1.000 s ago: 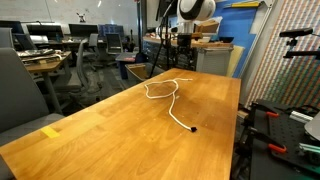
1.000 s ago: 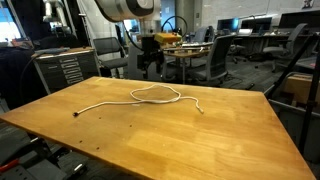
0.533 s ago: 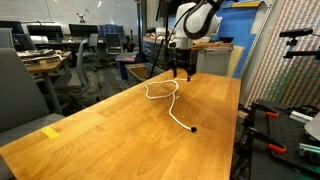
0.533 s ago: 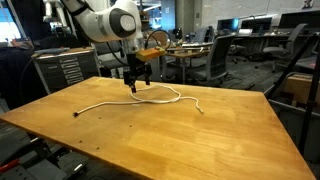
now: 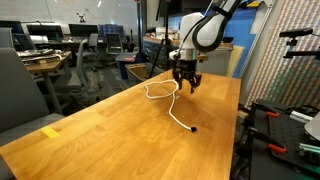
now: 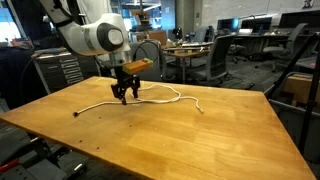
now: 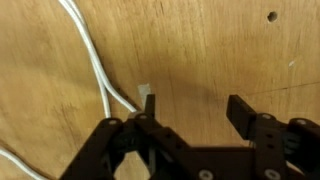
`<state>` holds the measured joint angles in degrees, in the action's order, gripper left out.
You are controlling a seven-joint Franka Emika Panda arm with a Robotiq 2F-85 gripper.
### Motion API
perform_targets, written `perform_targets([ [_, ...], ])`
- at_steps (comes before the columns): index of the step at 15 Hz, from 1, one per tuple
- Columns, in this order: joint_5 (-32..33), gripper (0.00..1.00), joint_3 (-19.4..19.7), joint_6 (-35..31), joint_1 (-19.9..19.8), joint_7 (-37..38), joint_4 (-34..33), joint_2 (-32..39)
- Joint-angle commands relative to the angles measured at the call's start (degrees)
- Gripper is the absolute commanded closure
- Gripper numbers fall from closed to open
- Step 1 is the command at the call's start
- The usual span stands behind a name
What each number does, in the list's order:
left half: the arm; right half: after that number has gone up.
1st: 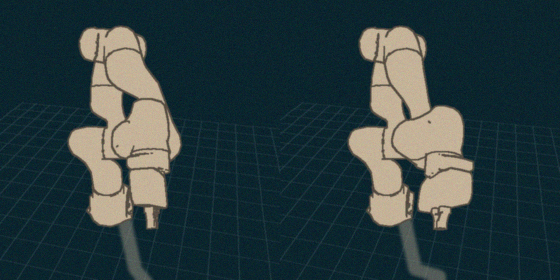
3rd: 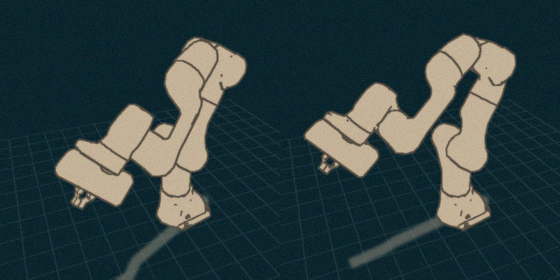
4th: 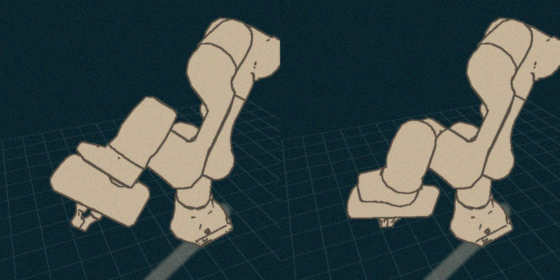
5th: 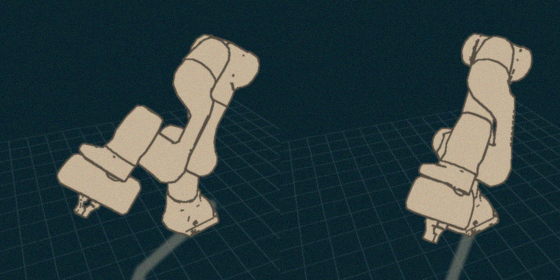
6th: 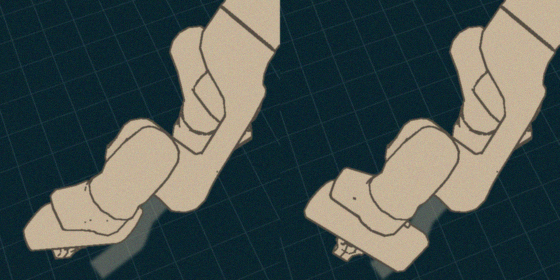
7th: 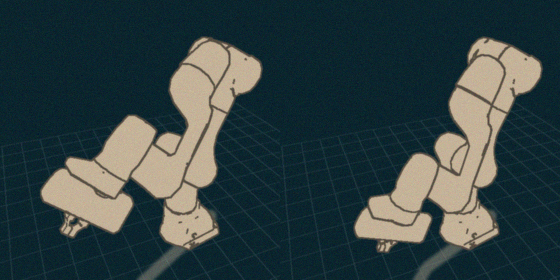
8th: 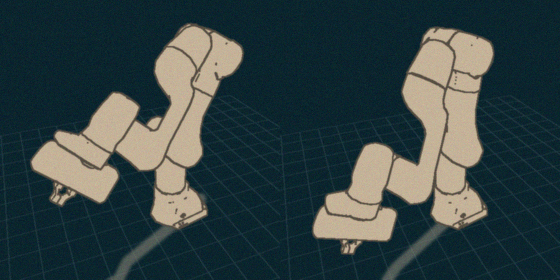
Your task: Form a loose knot using the white rope
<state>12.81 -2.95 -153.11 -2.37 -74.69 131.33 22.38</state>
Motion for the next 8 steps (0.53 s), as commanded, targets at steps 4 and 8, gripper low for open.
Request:
perform_targets([
  [4, -0.4, 0.29, -3.6, -10.8, -0.8, -0.1, 2.5, 0.2],
  [8, 2.1, 0.28, -3.4, -12.9, 0.2, 0.1, 2.3, 2.4],
])
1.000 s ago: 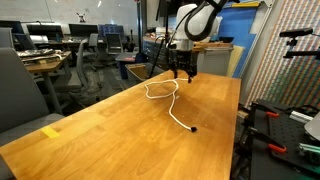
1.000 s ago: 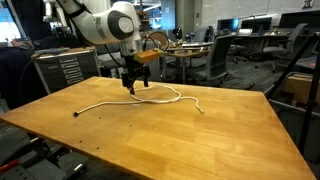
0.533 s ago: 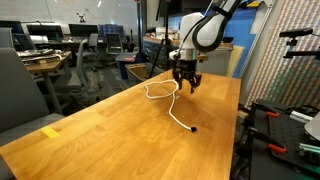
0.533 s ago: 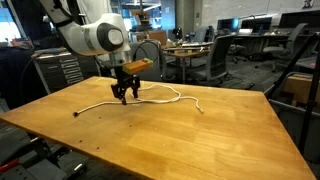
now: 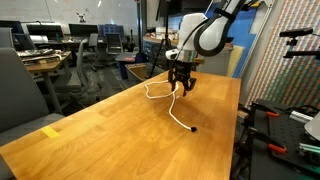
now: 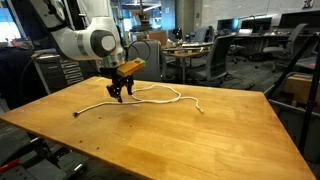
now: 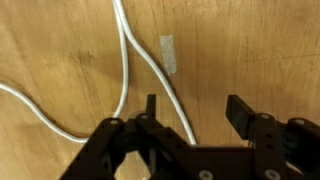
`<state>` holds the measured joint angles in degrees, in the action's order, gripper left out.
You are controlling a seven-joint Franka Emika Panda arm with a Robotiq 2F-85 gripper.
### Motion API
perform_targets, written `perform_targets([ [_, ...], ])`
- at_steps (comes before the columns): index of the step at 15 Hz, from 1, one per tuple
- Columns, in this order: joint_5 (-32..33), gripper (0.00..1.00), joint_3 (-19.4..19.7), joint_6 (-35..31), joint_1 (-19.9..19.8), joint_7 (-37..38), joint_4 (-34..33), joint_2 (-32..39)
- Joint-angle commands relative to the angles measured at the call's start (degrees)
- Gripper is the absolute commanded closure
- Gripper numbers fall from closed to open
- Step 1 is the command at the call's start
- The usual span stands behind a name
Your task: Form a loose knot using the white rope
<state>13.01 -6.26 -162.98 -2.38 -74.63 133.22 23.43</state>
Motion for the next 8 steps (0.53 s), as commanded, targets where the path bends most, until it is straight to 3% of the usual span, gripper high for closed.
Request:
perform_targets([
  [1, 2.3, 0.31, -0.3, -3.5, 0.3, -0.1, 0.4, 2.0],
  [3, 3.0, 0.38, -0.8, -3.8, 0.2, -0.3, 0.2, 3.0],
  [8, 4.2, 0.83, -1.6, -3.9, 0.2, -0.6, -1.0, 4.5],
])
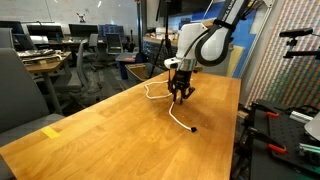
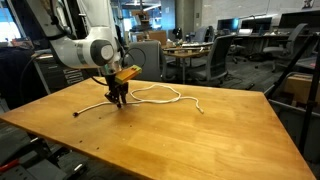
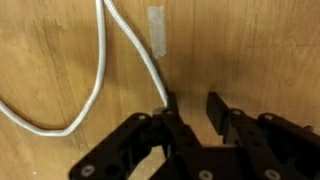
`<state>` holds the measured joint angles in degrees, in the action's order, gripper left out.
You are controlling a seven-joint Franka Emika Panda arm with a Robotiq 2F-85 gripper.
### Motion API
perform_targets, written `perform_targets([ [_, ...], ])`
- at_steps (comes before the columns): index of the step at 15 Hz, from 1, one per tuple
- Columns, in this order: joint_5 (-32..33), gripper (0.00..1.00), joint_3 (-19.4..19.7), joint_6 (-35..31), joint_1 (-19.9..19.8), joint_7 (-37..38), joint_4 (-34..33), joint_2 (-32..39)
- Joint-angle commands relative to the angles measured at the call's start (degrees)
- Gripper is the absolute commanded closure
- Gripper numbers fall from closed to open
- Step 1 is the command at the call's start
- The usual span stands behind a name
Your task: Form a loose knot using the white rope
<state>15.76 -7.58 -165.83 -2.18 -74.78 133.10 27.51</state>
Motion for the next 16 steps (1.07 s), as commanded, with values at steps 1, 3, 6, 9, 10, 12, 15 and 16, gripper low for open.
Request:
perform_targets([
  [1, 1.7, 0.92, -0.2, -0.8, 0.1, -0.5, -1.2, 0.5],
  [3, 2.2, 0.97, -0.3, -0.7, 0.1, -0.6, -1.6, 0.5],
  [6, 2.6, 0.87, -0.3, -0.9, 0.1, -0.9, -2.0, 0.5],
  [9, 3.1, 0.64, -0.1, -0.6, 0.5, -1.0, -2.4, 0.7],
  [10, 3.4, 0.57, 0.1, -0.7, 0.7, -0.9, -2.4, 0.8],
  [12, 3.8, 0.42, 0.2, -0.7, 1.2, -0.9, -2.5, 1.0],
  [15, 5.6, 0.19, 0.9, -0.7, 2.6, -0.4, -3.1, 1.7],
  [16, 6.2, 0.21, 1.3, -0.6, 3.2, -0.1, -3.4, 2.0],
])
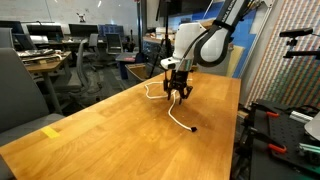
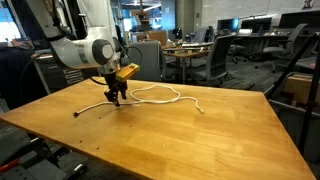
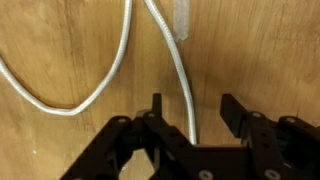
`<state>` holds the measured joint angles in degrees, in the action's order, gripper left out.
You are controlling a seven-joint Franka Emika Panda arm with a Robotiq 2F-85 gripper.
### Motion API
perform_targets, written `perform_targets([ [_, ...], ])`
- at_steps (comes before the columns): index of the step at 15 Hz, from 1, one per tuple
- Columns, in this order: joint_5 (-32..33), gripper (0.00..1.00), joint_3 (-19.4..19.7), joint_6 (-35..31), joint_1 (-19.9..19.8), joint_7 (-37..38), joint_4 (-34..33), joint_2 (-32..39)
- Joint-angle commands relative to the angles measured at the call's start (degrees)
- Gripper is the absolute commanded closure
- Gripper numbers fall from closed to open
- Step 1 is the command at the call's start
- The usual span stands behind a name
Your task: Form a loose knot using the white rope
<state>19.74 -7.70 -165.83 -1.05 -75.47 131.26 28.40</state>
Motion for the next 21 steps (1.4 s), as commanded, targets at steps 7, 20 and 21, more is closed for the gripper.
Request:
perform_targets([
  [7, 5.3, 0.79, 2.9, 0.8, 5.0, 0.9, -2.8, 2.2],
  [20, 2.3, 0.99, -5.3, 5.5, 3.0, -4.0, -3.5, -3.1],
  [21, 2.4, 0.99, -5.7, 4.9, 3.2, -4.4, -3.3, -4.4],
])
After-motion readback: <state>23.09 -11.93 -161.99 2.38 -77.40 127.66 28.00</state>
